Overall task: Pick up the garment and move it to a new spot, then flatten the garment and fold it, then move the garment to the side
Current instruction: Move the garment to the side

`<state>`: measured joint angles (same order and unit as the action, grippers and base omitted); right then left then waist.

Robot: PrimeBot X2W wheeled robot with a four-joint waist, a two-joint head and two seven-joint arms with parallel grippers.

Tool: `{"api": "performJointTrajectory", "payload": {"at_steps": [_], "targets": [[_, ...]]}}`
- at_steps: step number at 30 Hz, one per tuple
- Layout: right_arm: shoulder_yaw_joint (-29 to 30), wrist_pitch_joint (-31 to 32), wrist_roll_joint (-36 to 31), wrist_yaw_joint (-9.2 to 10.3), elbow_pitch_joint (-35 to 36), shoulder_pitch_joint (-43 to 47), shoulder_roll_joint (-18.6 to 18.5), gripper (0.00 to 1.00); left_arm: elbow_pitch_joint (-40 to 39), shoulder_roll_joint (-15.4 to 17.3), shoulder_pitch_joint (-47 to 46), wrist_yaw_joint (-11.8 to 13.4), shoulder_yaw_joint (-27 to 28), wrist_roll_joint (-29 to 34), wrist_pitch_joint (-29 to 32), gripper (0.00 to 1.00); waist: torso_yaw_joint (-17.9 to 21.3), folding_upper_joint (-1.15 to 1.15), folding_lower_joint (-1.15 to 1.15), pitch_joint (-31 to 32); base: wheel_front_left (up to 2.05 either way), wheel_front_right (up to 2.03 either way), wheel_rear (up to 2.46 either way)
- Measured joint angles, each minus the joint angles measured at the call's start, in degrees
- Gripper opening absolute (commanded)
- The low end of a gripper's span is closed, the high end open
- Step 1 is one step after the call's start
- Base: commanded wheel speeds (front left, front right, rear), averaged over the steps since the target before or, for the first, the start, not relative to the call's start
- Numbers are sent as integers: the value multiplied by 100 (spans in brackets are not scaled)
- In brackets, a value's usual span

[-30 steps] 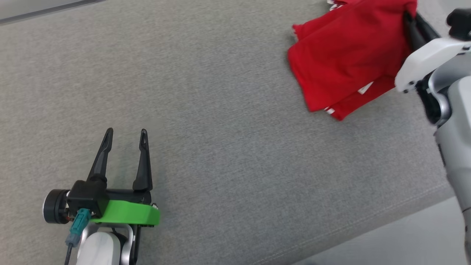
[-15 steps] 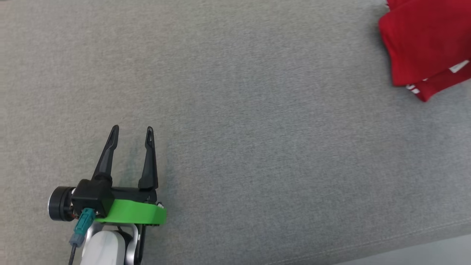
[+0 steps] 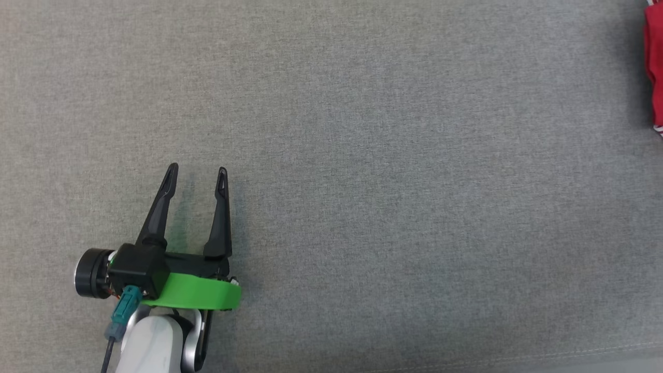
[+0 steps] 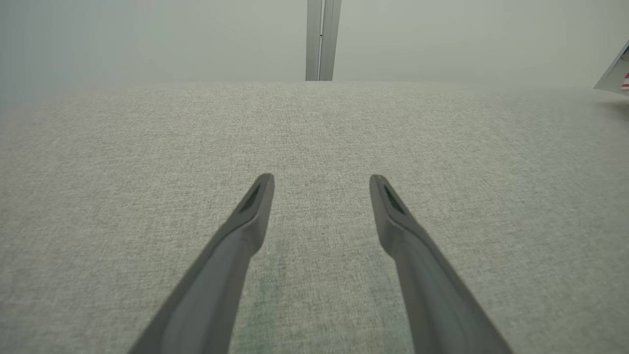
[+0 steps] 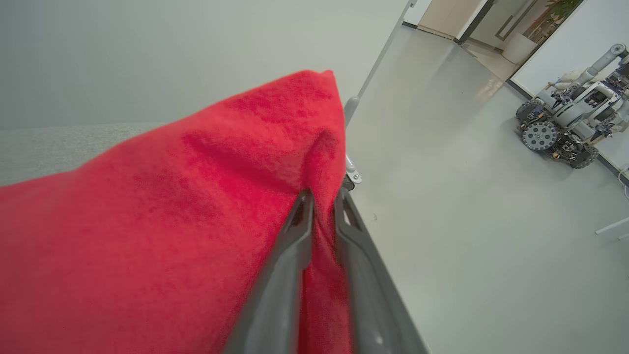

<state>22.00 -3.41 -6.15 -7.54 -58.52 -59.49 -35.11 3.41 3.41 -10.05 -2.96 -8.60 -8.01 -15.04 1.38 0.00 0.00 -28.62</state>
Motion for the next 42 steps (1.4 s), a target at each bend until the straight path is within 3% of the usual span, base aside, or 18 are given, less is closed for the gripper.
{"api": "performJointTrajectory", "payload": {"at_steps": [1, 2, 11, 18, 30, 42], "targets": [[171, -80, -122, 0, -13, 3, 15, 45, -3, -1, -2, -1, 2, 7, 0, 100, -27, 0, 0, -43, 0, 0, 0], [311, -137, -188, 0, -14, 3, 34, 100, -3, 0, -2, -1, 4, 15, 0, 100, -43, 0, 0, -74, 0, 0, 0], [1271, -116, -1115, 0, -130, 20, 402, 100, 20, 7, -34, -8, 11, 80, 0, 100, 13, 0, 0, -184, 0, 0, 0], [1296, -665, -1315, 0, -218, -30, 732, 100, 35, 24, -64, -52, 69, 44, 0, 100, 127, 0, 0, -16, 0, 0, 0], [63, -1144, -793, 0, -332, -193, 1619, 100, 78, 20, -9, 49, 514, -246, 1, 100, 208, 0, 0, 775, 0, 0, 0], [-1516, -1165, 760, 0, 1385, 1412, 2337, 100, 535, -19, 610, 521, 836, -558, 20, 100, 82, 0, 0, 1842, 0, 0, 0]]}}
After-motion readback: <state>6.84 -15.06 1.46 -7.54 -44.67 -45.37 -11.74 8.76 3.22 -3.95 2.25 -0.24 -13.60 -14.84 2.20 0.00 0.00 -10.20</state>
